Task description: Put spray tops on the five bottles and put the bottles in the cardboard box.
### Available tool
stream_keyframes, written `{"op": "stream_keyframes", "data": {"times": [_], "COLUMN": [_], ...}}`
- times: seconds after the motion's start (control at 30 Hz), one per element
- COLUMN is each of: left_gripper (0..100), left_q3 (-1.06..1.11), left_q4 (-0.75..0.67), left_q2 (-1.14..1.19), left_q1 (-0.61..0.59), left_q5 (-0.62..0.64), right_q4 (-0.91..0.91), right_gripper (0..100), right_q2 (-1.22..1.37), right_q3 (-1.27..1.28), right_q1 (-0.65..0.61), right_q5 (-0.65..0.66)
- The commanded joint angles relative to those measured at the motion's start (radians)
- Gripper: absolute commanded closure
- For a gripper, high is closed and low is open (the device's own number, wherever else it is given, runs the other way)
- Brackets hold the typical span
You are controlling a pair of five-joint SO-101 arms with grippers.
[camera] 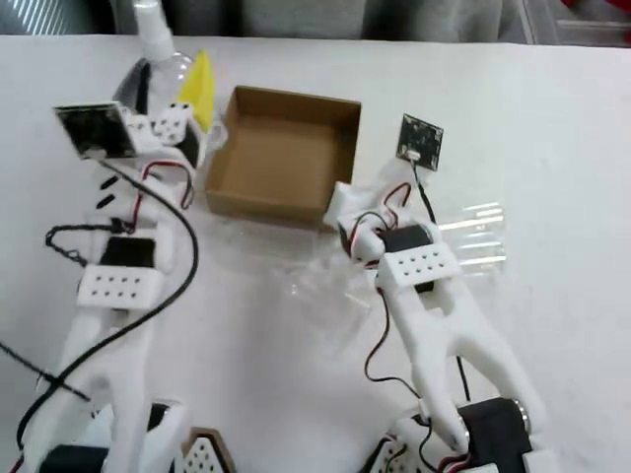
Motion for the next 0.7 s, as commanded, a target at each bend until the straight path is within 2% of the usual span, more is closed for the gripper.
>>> {"op": "stream_keyframes", "data": {"times": [0.0,0.4,0.67], "left_gripper": [96,96,96], "left_q3": [-0.037,-0.393,-0.6], "left_q4": [-0.13,-0.16,-0.281], "left_q2": [0.073,0.544,0.842], "left_q1": [0.045,0.048,0.062], "left_q5": [-0.08,-0.103,-0.107], "right_q4": [0.005,-0.002,-0.002], "right_gripper": [80.7,80.7,80.7], "right_q2": [-0.013,-0.013,-0.013], "right_q3": [-0.006,-0.012,-0.014], "right_q1": [0.035,0.058,0.058], "right_q5": [0.012,0.014,0.014]}}
